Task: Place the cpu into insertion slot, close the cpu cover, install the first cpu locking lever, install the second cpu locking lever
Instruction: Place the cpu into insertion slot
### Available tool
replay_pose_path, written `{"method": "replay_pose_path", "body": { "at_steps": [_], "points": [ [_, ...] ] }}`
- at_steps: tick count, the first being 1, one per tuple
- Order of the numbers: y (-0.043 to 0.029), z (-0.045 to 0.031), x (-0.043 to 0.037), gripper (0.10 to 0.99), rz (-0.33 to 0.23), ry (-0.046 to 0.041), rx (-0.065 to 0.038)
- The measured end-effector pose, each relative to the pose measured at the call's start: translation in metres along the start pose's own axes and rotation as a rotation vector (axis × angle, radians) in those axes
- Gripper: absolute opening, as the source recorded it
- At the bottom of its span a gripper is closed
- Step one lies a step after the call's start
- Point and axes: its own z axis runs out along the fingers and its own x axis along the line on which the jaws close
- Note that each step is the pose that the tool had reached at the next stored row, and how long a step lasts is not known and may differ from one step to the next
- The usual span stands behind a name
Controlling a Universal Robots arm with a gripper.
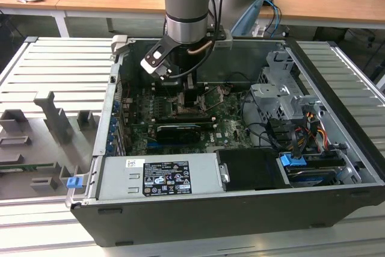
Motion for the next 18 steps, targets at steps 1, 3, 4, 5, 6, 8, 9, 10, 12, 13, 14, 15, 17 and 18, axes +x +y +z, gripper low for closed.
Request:
{"method": "replay_pose_path", "body": {
  "at_steps": [1,3,4,5,6,8,9,10,12,13,14,15,17,18],
  "points": [
    [-0.0002,0.0005,0.0,0.525,0.0,-0.0001,0.0],
    [-0.0003,0.0019,0.0004,0.525,0.001,-0.0001,0.0],
    [-0.0004,0.003,0.0008,0.525,0.001,-0.0001,0.0],
    [-0.0005,0.0044,0.0016,0.525,0.002,-0.0003,0.0],
    [-0.0007,0.0054,0.0021,0.525,0.003,-0.0002,0.0],
    [-0.0011,0.0072,0.0031,0.525,0.004,-0.0004,0.0],
    [-0.0014,0.008,0.0039,0.525,0.005,-0.0005,0.0],
    [-0.0018,0.0092,0.0051,0.525,0.009,-0.0006,0.0],
    [-0.0022,0.0113,0.0057,0.525,0.021,-0.0015,-0.001],
    [-0.0024,0.0126,0.0059,0.525,0.029,-0.002,-0.001],
    [-0.0024,0.0139,0.006,0.525,0.034,-0.0024,-0.001],
    [-0.0026,0.0154,0.0062,0.525,0.035,-0.0026,-0.002],
    [-0.0029,0.0206,0.0061,0.525,0.035,-0.0025,-0.002],
    [-0.003,0.0211,0.006,0.525,0.035,-0.0027,-0.001]
  ]
}}
